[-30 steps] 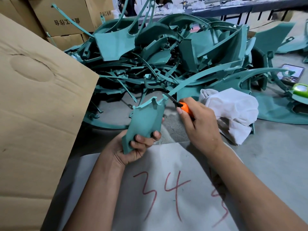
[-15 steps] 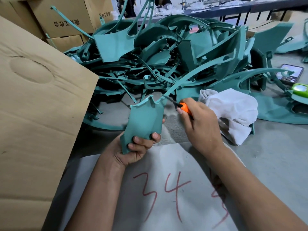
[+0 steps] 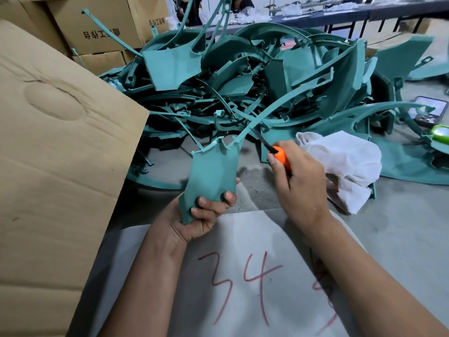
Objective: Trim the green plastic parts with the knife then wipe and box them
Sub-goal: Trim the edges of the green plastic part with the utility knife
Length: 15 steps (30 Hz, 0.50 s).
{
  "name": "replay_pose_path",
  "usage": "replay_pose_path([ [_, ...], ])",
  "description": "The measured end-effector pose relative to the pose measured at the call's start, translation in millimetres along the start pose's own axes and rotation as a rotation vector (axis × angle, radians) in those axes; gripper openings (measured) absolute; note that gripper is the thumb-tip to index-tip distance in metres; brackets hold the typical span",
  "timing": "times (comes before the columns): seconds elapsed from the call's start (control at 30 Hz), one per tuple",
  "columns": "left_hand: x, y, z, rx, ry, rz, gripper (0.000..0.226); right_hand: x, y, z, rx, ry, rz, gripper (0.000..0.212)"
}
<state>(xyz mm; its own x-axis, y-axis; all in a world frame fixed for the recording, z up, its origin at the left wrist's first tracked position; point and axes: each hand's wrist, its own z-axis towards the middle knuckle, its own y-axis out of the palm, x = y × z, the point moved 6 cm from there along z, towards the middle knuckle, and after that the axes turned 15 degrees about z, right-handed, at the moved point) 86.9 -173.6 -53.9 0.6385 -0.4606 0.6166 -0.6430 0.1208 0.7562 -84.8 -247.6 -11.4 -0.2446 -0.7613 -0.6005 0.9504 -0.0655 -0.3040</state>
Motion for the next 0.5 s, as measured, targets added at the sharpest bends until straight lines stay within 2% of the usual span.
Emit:
replay_pose_path([
  [0.2, -4, 4, 0, -0.017, -0.041, 0.052, 0.079, 1, 8, 0, -0.061, -0.023, -0.046, 0.015],
  [0.33, -5, 3, 0, -0.029, -0.073, 0.076, 0.080, 12, -9, 5, 0.063, 0.031, -0.078, 0.014],
  [0.5, -8, 6, 1, -0.018, -0.080, 0.132, 0.088, 11, -23, 5, 0.132, -0.011, -0.141, 0.009],
])
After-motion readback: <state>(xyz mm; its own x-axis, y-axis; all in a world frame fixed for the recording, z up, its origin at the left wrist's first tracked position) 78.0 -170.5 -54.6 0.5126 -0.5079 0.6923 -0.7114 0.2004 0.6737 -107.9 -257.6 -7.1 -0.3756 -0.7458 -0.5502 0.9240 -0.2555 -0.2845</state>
